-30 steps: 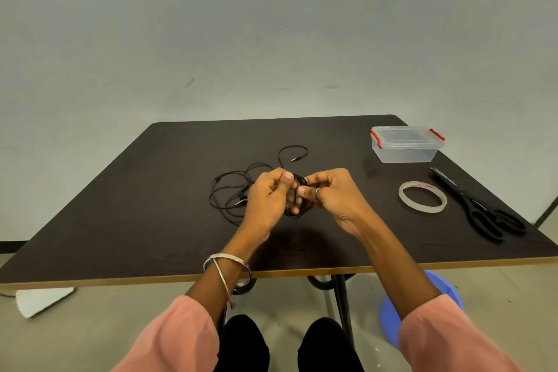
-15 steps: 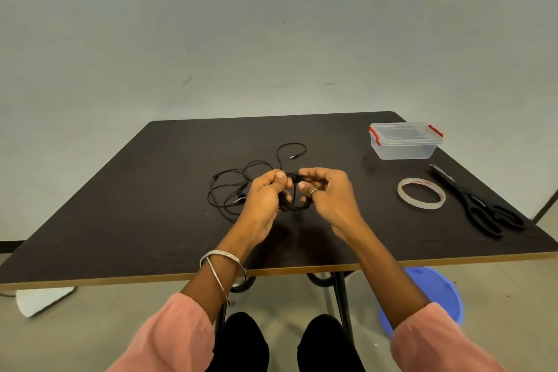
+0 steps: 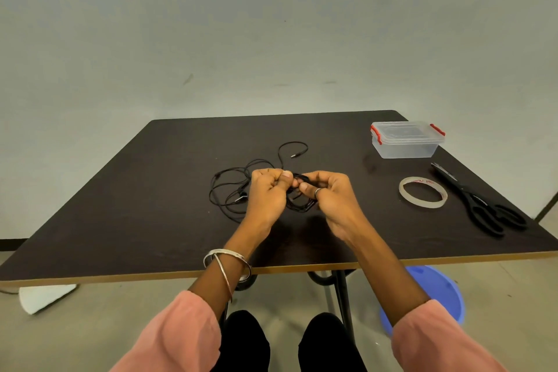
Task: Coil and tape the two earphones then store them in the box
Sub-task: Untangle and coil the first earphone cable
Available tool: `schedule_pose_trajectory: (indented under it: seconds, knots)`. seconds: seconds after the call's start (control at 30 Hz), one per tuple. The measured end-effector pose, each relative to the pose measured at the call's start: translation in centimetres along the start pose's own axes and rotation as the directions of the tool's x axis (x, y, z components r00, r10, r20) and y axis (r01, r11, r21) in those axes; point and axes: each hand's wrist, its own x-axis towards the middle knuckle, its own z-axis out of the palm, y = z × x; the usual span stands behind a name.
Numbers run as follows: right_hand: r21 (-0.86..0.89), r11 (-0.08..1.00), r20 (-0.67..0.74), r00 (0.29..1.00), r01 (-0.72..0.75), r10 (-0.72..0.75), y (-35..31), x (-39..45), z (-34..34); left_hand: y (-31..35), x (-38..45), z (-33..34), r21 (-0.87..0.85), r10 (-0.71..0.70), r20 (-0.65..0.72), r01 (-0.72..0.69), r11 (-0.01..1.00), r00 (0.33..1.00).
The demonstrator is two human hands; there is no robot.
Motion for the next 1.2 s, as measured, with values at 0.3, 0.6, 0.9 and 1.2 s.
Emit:
schedule_pose_trajectory:
  seconds: [0.3,0.6,0.9,1.2]
  knots:
    - [0.397,0.892,0.139,0.975,-0.214,0.172,0.4,0.6,-1.5,1.3,-1.5,0.3,-0.237,-0.067,0.063,0.080,0.968,0.996]
    - [0.384,0.892,0.261,0.955,-0.238,0.142,0.8,0.0,-2.1,2.4,-1.1,0.4,-0.248,-0.026,0.113,0.054,0.967,0.993]
    - [0.282,0.902,0.314,0.920,-0.326,0.234,0.1,0.2,-2.1,1.6,-0.3,-0.1,-0.021,0.084,-0.016,-0.084,0.996,0.996]
    - [-0.380,0.925,0.153,0.987,0.013,0.049,-1.1,1.0,-4.2,1.2,0.1,1.0,-0.139,-0.041,0.034,0.045,0.989,0.999]
